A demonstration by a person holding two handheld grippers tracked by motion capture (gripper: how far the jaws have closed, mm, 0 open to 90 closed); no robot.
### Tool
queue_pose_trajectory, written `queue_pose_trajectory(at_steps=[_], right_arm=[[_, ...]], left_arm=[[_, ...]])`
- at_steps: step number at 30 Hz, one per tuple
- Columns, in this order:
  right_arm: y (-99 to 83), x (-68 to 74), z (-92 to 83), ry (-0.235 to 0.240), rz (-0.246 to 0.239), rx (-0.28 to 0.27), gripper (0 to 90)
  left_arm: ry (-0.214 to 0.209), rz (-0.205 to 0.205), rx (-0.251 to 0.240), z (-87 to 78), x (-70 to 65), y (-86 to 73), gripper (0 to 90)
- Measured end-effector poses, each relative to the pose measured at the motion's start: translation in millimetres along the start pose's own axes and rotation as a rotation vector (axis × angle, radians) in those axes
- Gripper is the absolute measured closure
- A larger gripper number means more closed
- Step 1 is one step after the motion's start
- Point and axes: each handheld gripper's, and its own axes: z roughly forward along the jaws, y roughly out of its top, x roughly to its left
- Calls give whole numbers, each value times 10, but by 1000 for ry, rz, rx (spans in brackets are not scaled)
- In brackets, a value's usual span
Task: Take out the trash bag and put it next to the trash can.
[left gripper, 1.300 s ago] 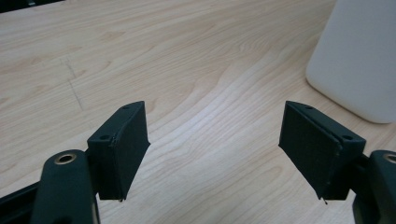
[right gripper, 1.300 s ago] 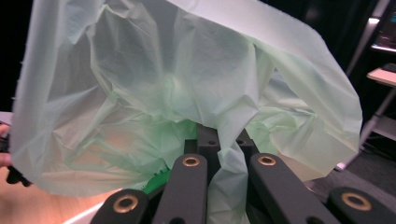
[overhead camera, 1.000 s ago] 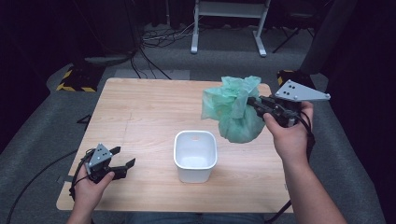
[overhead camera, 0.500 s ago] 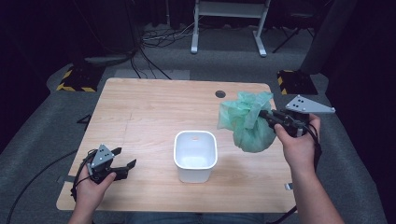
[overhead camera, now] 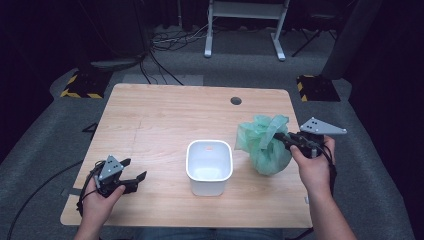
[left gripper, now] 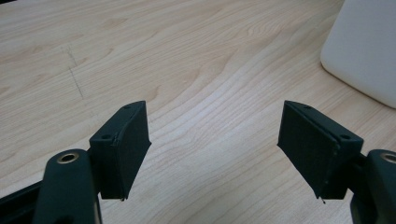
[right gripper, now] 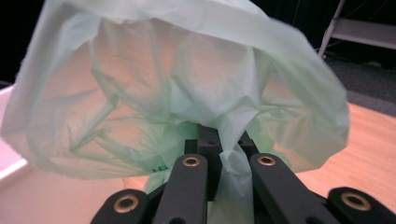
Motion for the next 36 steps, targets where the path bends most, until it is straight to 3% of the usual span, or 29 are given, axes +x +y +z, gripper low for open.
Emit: queue_pose_trajectory(at_steps=[11,22,27,29,32,36], right_arm=[[-177,-20,243,18,26,73,894],[-129,13,395,27,15,91,878],[-98,12,425,-3,4,66,637],[-93,7,412,-7,33,48,522],[-91,-3,370,-13,62,23,438],[-73,-7,279,-41,64,17,387]], left_arm=[[-2,-2,5,5,-3,-13,248],[-4,-3,2,5,1,-14,248],[-3,-5,2,-2,4,-15,248],[-2,-5,3,-2,6,-17,249],[-1,-5,2,-1,6,-17,249],[-3,-3,1,1,1,-12,249]])
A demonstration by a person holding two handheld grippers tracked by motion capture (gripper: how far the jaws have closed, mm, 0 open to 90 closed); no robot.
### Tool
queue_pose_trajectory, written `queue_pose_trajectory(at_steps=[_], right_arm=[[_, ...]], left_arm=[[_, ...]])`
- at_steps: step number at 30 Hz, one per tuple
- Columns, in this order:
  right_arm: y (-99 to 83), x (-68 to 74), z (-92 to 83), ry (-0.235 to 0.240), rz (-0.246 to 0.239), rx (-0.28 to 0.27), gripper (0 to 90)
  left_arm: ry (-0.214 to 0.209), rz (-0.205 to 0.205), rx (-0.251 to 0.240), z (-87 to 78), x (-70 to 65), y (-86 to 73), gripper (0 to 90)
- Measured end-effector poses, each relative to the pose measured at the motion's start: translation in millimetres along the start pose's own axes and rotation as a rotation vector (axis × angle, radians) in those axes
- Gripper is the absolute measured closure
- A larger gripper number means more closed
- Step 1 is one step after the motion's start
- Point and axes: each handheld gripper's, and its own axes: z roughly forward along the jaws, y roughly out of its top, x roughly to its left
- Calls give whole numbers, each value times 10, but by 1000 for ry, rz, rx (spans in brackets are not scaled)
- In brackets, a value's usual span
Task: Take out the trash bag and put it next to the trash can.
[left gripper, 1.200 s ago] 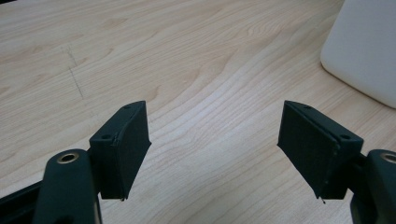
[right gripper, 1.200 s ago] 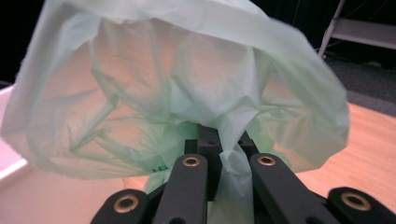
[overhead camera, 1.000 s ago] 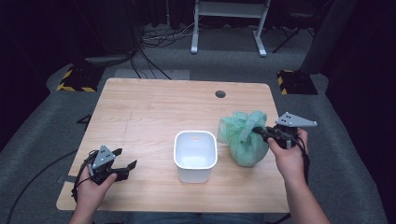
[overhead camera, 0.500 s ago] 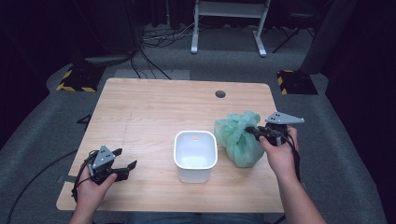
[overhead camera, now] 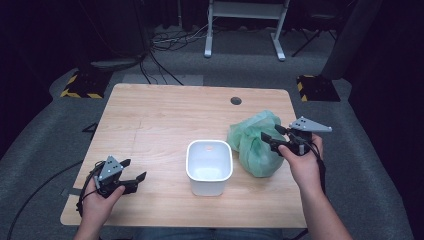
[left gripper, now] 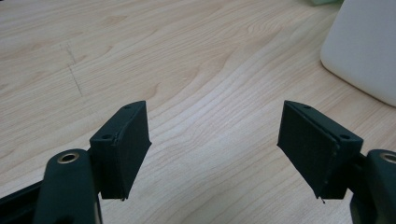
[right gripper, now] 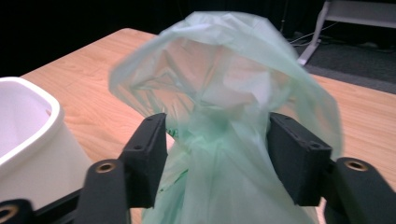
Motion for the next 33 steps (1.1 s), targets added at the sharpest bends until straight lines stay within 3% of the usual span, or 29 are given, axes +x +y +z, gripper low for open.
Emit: queue_pose_trajectory(at_steps=[4,12,21,33], right_arm=[[53,12,-139,-28,-18,-24,382],[85,25,-294,-18,-56,-34,383],[-26,-16,-486,-25,-94,5,376],[-296,-161,-675,-47,-67,54,354]], left_arm=[[-1,0,1,5,-3,7,249],[-9,1,-5,-10,-22,29,249],[6,-13,-19,-119,30,24,248],[25,-24,11,-185,130,-15,247]])
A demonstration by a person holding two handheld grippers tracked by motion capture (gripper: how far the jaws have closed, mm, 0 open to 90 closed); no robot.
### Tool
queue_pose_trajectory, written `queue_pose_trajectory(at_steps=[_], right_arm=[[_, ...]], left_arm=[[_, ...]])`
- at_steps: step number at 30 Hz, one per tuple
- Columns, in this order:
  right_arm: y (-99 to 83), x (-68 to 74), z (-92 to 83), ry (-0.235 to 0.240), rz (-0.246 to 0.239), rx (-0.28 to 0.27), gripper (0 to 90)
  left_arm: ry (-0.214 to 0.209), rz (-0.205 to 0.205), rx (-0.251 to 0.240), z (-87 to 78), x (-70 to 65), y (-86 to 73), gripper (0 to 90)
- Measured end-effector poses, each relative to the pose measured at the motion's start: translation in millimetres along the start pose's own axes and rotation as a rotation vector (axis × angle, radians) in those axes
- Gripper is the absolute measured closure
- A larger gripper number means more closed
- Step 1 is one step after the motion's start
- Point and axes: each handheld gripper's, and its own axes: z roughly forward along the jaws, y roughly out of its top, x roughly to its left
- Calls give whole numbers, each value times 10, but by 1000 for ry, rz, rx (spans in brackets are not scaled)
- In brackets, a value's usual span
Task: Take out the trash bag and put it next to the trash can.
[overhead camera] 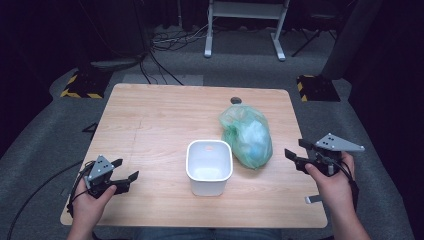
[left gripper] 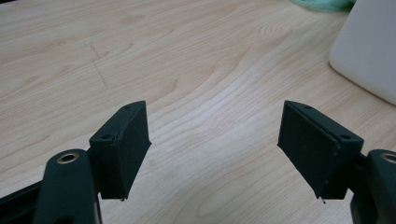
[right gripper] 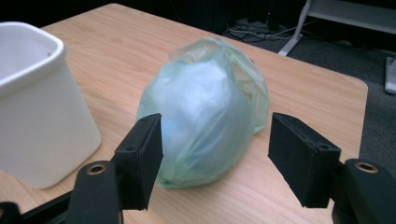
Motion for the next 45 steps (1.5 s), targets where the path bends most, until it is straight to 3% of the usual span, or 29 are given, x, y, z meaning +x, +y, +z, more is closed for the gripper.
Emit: queue_pose_trajectory(at_steps=[17,25,28,45], right_arm=[[-553,-161,114,-27,69,92,329],[-822,-204,222,-25,108,133,324],[-910,-210,255,-24,121,147,321],[-1192,-118,453,-13,100,239,292]], left_arm=[[18,-26,114,38,140,-141,191],[14,-43,136,68,161,-178,189],[18,-27,145,69,163,-175,190],[4,-31,181,111,168,-213,190]])
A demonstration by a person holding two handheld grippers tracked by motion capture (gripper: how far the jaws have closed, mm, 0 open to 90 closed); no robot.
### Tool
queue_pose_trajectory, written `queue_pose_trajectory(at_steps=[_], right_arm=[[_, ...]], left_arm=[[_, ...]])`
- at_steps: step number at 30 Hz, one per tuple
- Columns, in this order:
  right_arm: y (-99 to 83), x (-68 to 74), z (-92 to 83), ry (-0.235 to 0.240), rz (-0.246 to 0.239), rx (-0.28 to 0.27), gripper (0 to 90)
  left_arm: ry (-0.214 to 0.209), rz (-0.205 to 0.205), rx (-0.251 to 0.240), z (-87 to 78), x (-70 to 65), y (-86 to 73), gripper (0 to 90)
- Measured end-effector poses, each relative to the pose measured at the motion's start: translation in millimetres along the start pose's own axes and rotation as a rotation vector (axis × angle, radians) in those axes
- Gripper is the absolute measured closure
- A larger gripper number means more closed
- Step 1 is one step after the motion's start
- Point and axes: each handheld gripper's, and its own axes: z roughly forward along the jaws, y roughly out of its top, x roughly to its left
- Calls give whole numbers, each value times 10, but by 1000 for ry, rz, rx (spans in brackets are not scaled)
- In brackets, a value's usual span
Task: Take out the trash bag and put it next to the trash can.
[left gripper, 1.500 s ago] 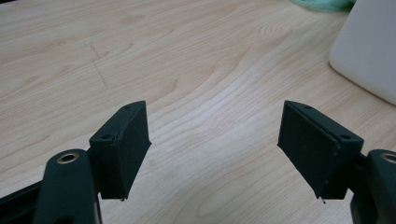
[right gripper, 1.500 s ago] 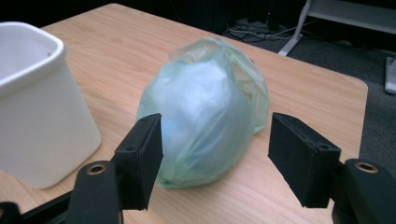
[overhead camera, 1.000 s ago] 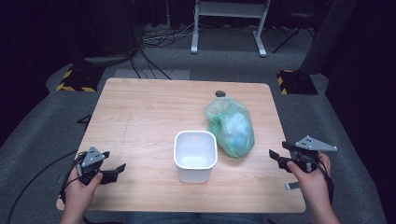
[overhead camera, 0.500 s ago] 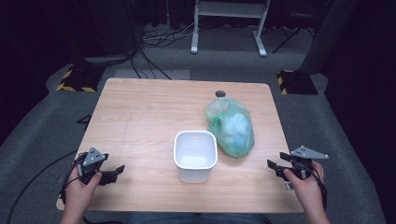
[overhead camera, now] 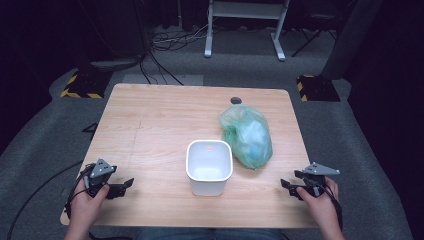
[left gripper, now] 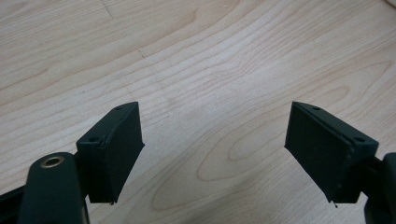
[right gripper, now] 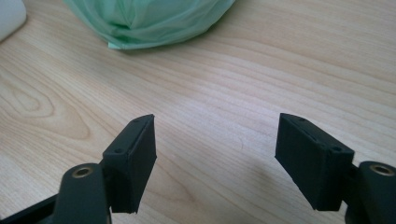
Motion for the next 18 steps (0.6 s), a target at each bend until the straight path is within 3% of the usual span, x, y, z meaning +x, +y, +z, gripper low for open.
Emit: queue_pose_trajectory(at_steps=[10,18], right_arm=[[-50,31,107,-6,-3,22,270],[-62,57,192,-44,-29,-18,206]], left_arm=[[-10,-1,32,58,18,-28,190],[-14,-3,52,141,34,-53,186]])
